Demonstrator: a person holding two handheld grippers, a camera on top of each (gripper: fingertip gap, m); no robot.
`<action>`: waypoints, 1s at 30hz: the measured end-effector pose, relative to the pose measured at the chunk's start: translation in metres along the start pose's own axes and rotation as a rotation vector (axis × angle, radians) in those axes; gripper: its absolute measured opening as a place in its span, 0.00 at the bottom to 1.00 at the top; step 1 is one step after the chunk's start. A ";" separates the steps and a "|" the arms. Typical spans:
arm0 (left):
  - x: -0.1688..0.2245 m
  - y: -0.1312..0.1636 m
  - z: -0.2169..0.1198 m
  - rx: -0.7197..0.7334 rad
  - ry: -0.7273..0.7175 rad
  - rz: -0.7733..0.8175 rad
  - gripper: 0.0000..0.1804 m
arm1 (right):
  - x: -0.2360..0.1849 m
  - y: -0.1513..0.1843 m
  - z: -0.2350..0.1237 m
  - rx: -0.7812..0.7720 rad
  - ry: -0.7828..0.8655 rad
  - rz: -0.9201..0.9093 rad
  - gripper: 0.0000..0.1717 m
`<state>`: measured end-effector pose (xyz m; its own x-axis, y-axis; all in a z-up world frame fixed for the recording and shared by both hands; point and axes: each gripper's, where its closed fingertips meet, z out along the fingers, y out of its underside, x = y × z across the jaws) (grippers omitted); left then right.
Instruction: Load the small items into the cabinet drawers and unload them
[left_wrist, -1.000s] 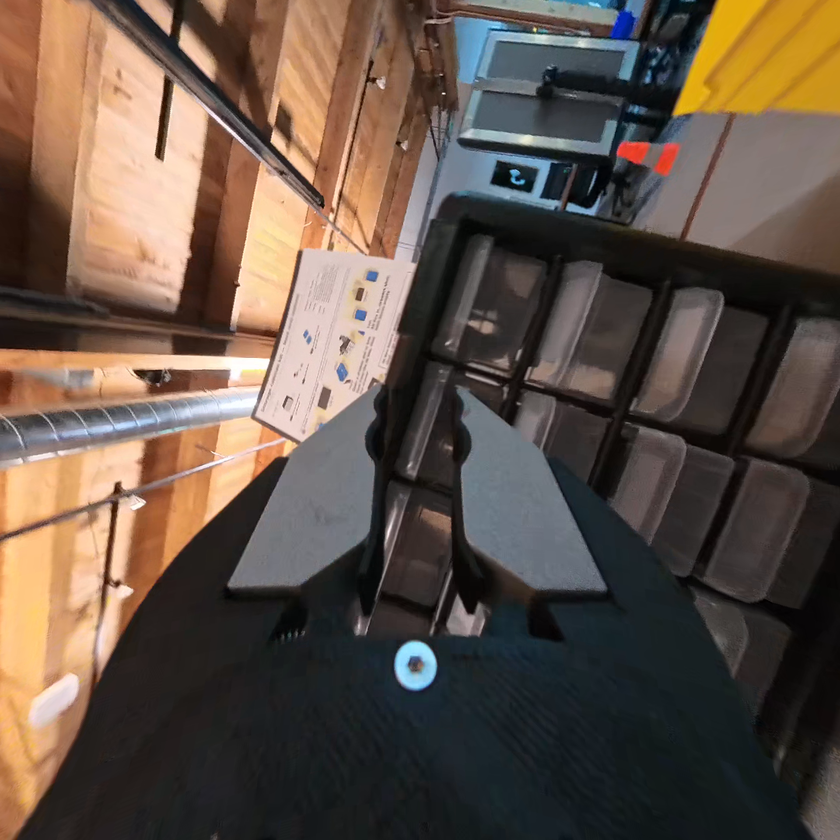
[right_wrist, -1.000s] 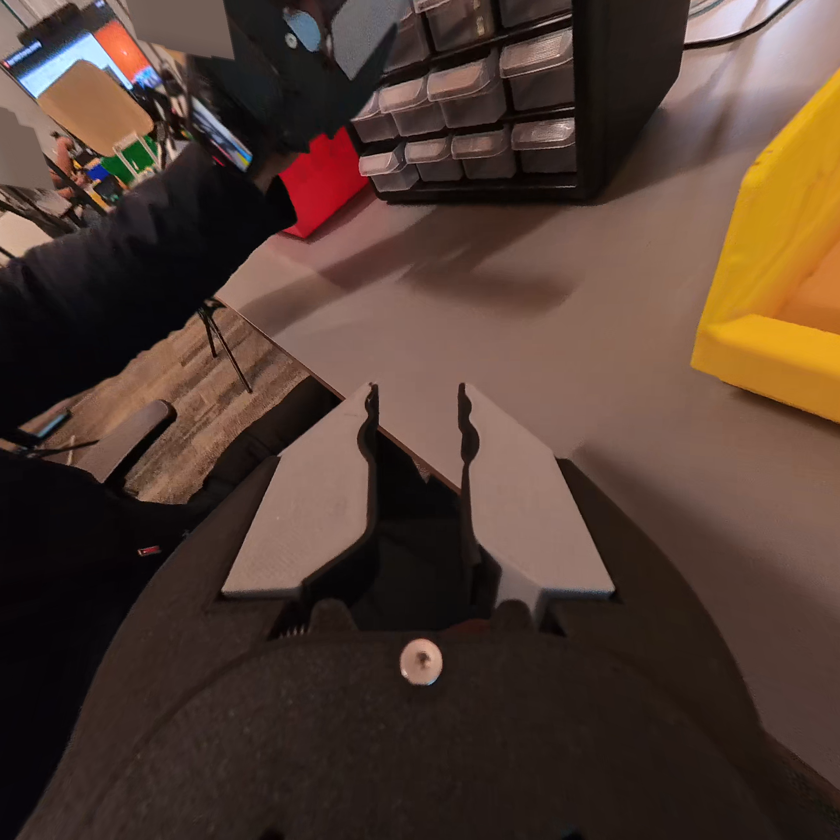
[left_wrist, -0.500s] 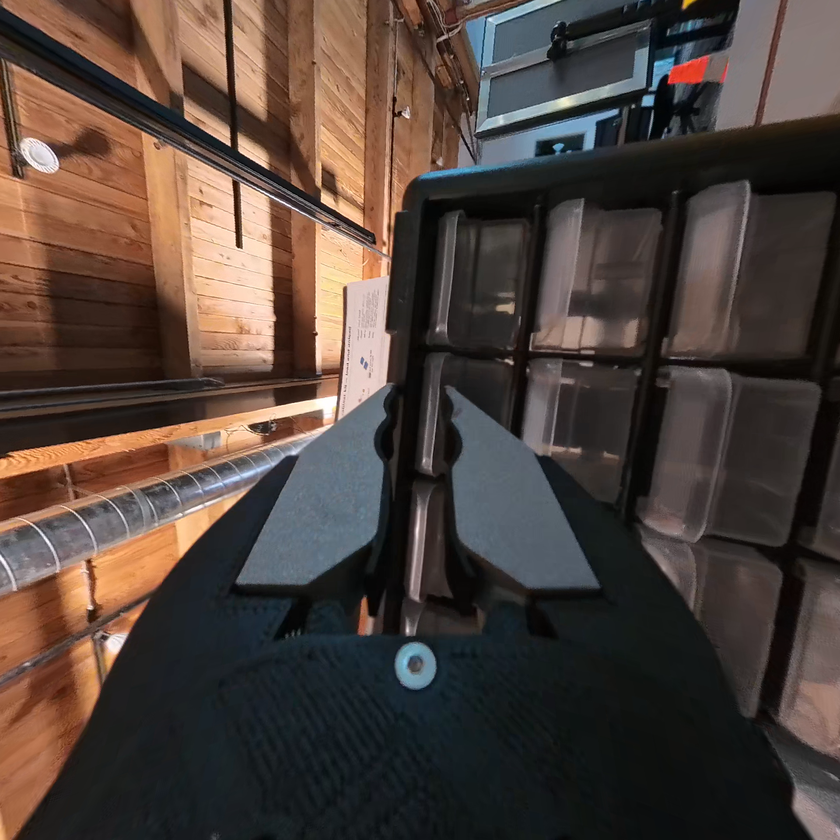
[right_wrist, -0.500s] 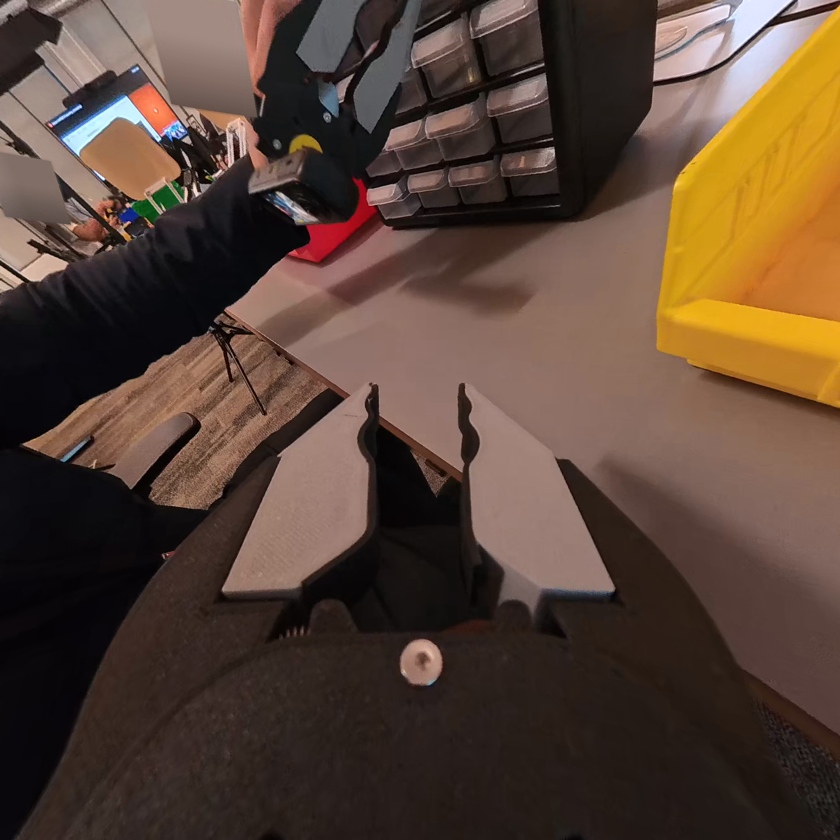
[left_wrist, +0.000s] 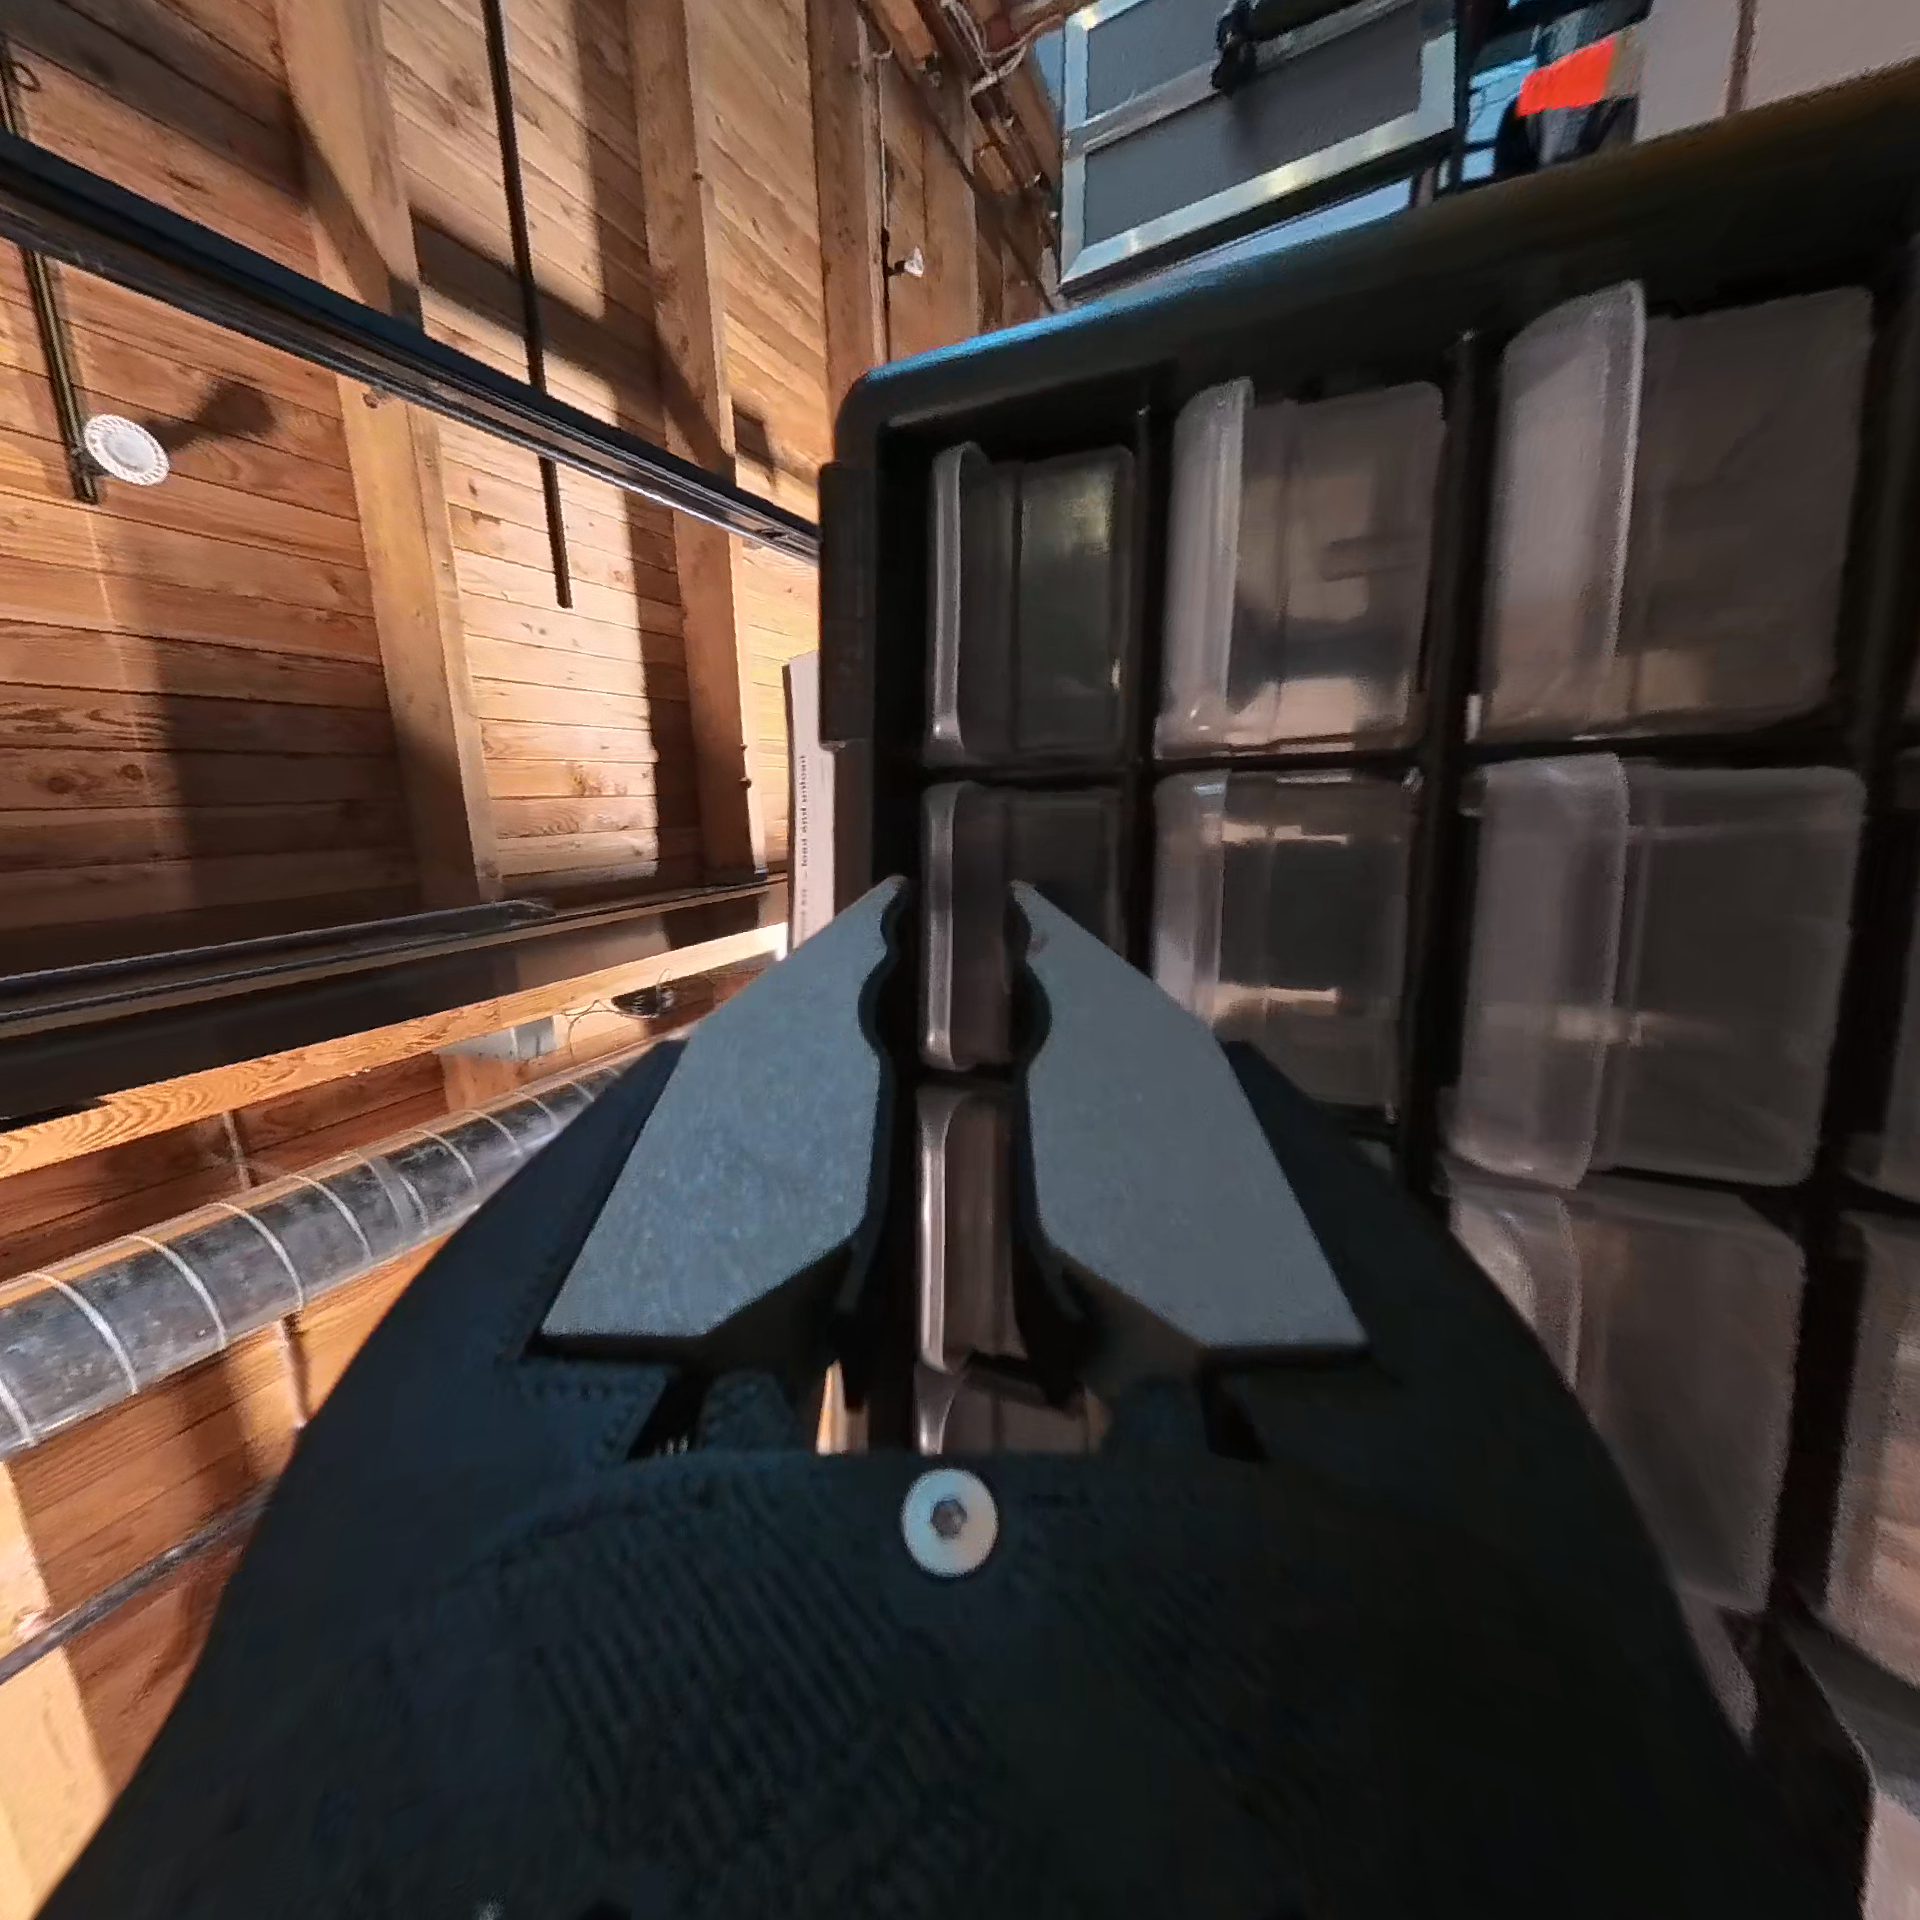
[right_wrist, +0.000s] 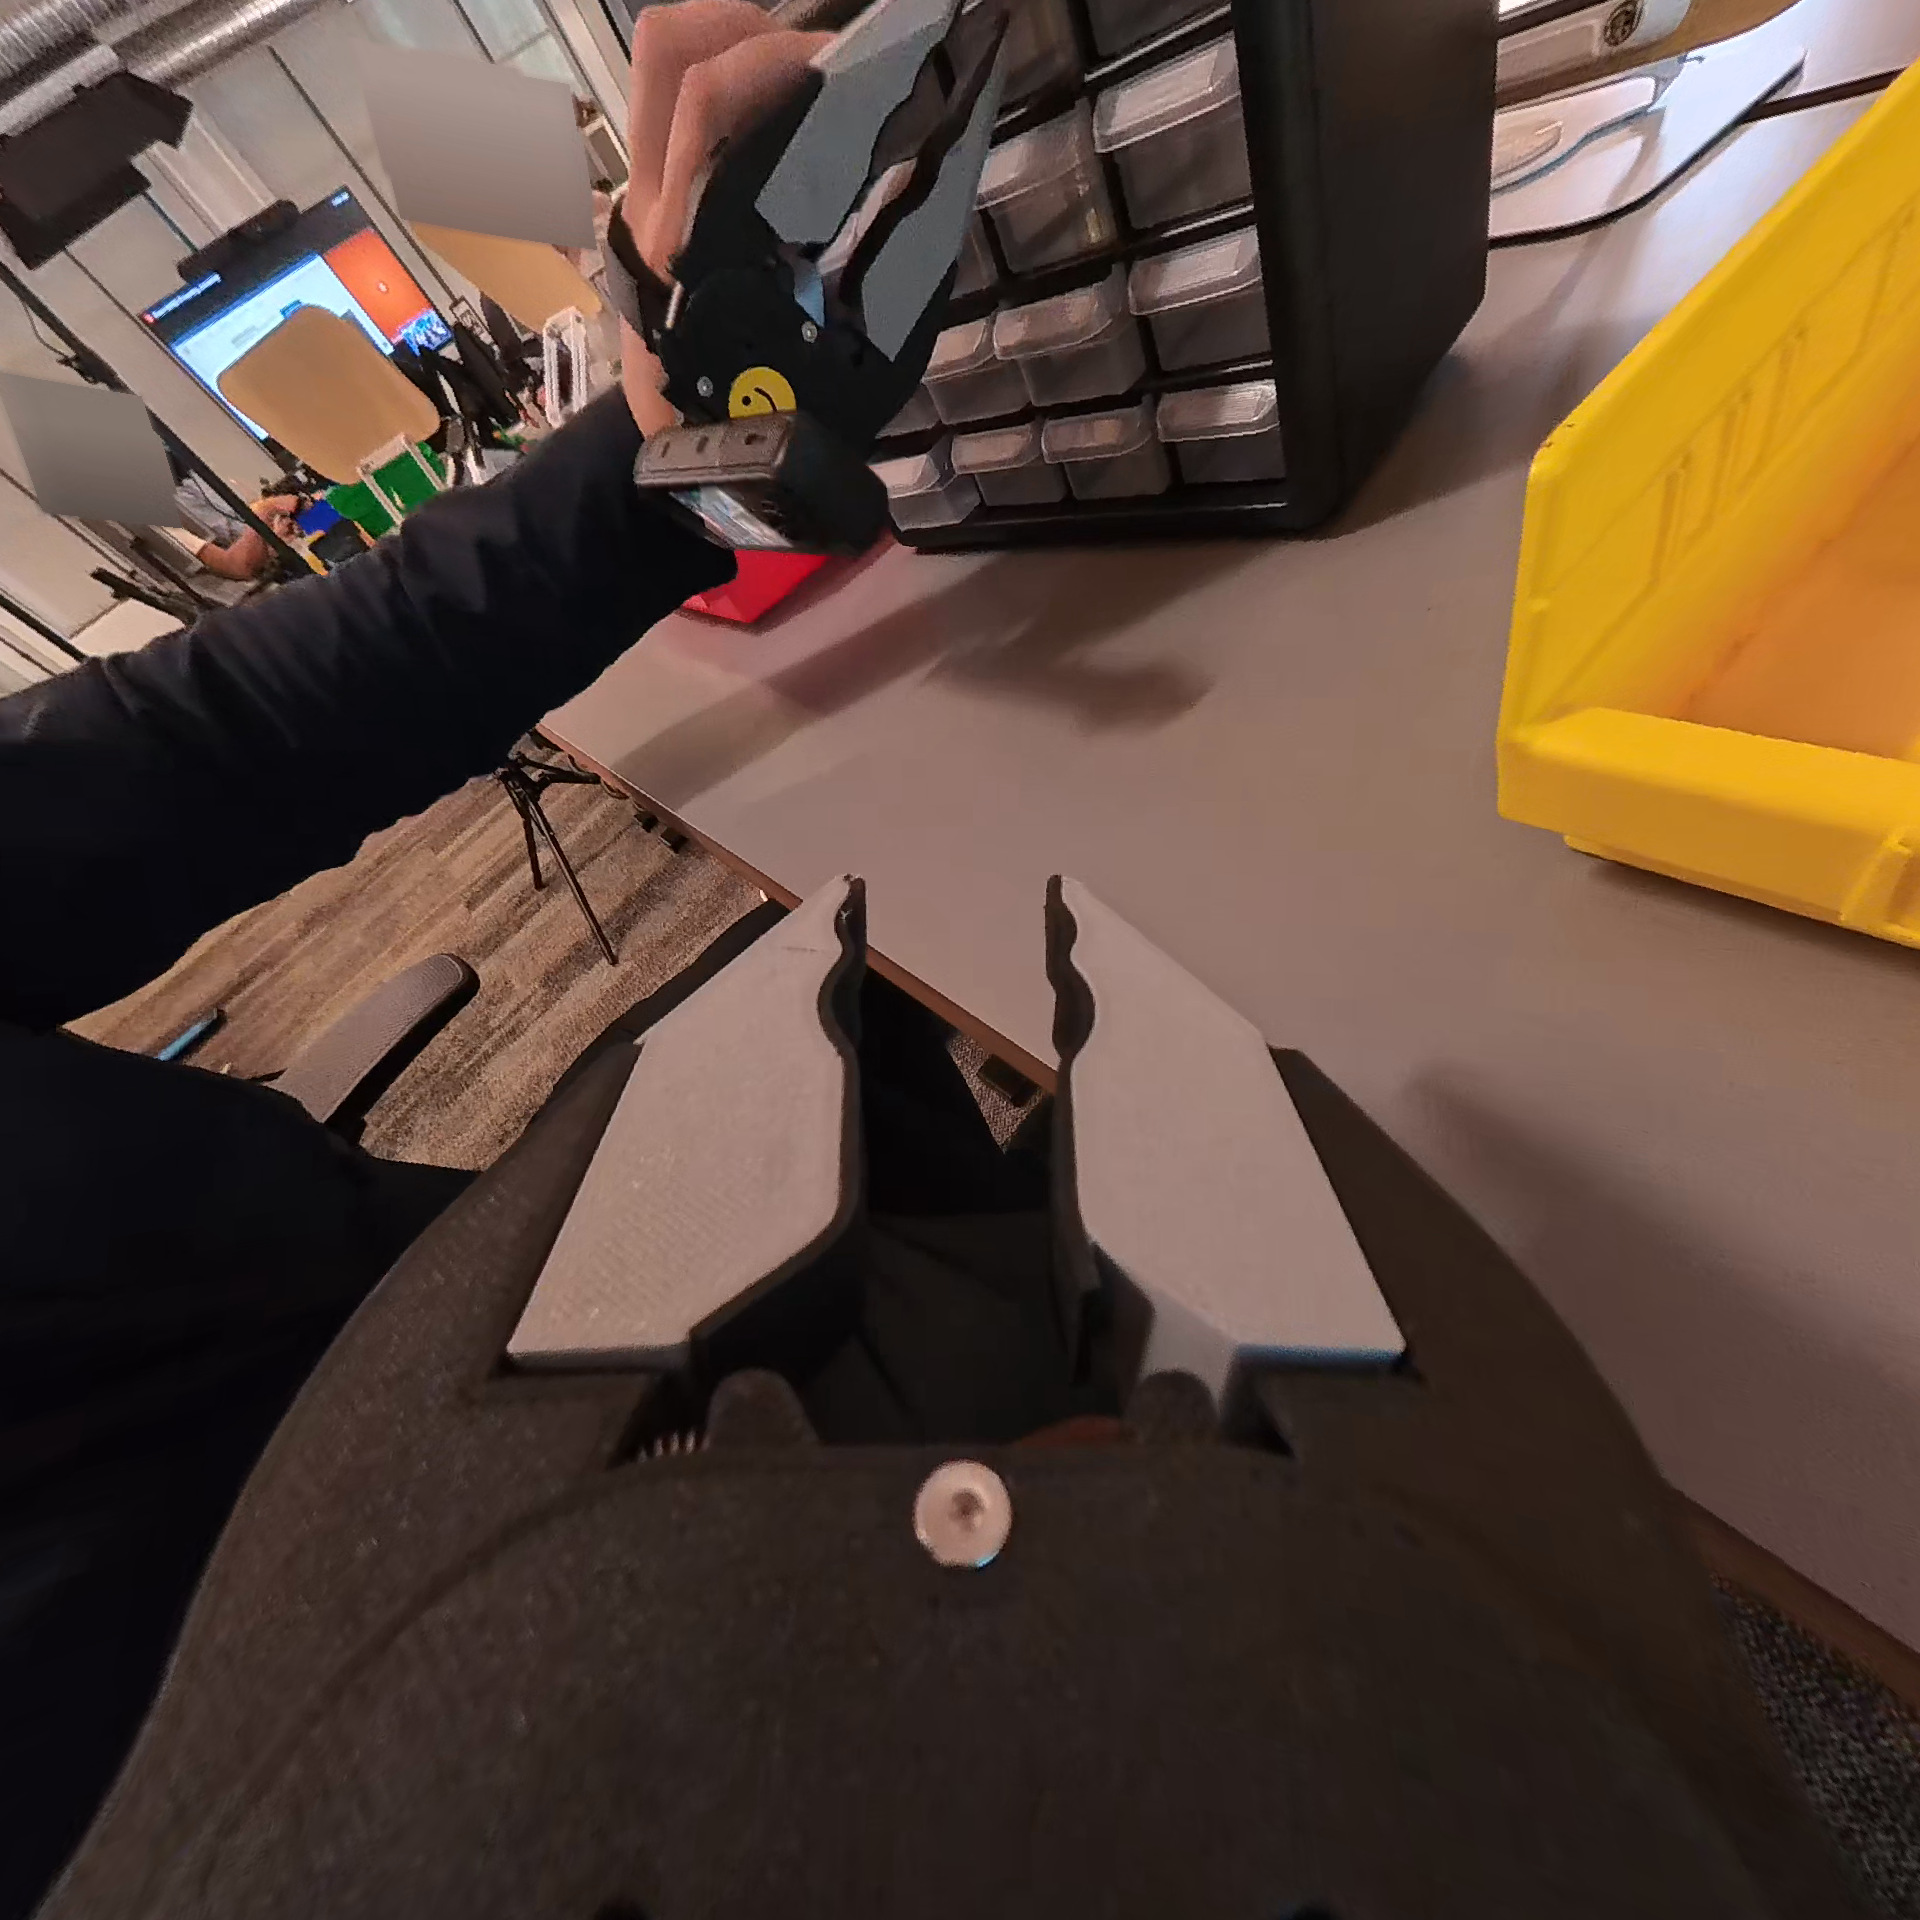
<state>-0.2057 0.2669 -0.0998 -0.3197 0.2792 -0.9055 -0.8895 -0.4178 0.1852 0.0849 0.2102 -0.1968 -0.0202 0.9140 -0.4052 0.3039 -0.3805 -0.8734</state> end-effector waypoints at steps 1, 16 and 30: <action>0.001 -0.001 0.001 0.001 0.010 -0.003 0.06 | 0.001 0.001 0.000 -0.001 0.001 0.002 0.18; -0.022 -0.013 -0.031 -0.018 0.011 -0.140 0.01 | -0.002 0.004 -0.001 -0.016 -0.007 0.021 0.18; -0.037 -0.030 -0.076 -0.014 -0.002 -0.281 0.04 | -0.035 -0.029 0.040 -0.094 -0.049 -0.071 0.19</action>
<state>-0.1423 0.2039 -0.1008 -0.0616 0.3879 -0.9197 -0.9388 -0.3353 -0.0785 0.0391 0.1840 -0.1681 -0.0903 0.9295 -0.3576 0.3879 -0.2979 -0.8723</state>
